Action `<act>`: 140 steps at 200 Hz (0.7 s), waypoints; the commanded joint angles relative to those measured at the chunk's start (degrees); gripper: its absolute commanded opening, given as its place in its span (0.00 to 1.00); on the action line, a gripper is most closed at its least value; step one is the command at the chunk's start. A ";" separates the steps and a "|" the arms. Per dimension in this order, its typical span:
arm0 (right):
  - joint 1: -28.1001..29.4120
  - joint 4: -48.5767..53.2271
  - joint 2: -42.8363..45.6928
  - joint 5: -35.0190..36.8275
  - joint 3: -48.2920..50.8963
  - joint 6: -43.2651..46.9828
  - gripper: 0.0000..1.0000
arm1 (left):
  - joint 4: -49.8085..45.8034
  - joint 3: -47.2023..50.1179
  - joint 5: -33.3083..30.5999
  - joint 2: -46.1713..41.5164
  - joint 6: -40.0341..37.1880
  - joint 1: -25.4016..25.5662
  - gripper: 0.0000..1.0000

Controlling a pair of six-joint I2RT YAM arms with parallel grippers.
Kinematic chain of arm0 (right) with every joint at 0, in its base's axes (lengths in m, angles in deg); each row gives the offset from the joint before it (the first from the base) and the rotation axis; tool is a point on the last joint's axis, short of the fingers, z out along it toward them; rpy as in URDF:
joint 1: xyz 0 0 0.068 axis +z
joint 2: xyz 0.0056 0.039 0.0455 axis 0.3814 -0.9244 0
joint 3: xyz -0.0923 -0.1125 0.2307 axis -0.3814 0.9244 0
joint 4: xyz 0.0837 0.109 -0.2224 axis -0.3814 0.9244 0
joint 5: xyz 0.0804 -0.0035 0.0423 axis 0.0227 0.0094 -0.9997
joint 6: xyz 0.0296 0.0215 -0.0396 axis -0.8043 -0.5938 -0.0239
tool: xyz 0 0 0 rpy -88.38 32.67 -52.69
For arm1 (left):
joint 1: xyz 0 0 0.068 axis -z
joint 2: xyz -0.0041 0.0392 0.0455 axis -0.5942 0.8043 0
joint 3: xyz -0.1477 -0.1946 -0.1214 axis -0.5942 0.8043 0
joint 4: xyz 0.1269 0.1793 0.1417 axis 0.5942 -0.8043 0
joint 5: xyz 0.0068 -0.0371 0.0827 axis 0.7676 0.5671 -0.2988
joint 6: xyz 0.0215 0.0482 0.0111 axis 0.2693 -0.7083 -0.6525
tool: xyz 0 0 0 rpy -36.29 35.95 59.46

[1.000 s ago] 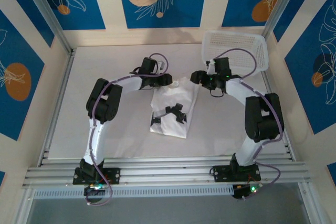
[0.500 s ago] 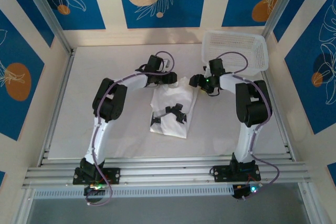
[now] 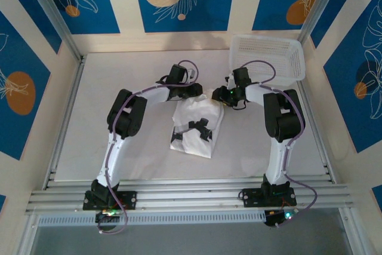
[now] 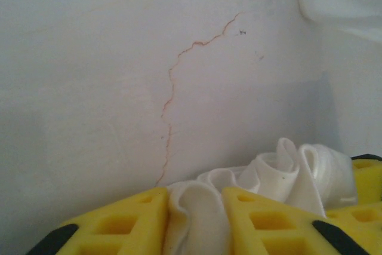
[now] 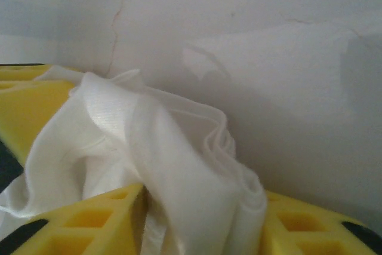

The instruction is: Fold the inside-out t-shirt

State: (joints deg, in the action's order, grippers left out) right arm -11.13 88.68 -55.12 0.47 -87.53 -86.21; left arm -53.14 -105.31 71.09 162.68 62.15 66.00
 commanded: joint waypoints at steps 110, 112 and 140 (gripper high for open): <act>1.67 4.31 16.98 -11.45 -8.44 6.42 0.00 | 8.19 8.72 6.24 -22.39 3.43 -4.51 0.00; 1.88 4.33 17.59 -12.07 -9.14 6.79 0.00 | 8.25 8.78 6.48 -23.54 3.44 -4.67 0.00; 6.60 2.68 25.97 -13.24 -16.04 14.98 0.00 | 7.85 10.95 5.65 -40.11 0.50 -5.47 0.00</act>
State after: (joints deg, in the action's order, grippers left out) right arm -8.64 94.41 -38.84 -7.79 -96.93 -80.33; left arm -48.57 -94.80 75.31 139.58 65.49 61.30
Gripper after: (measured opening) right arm 0.073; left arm 0.082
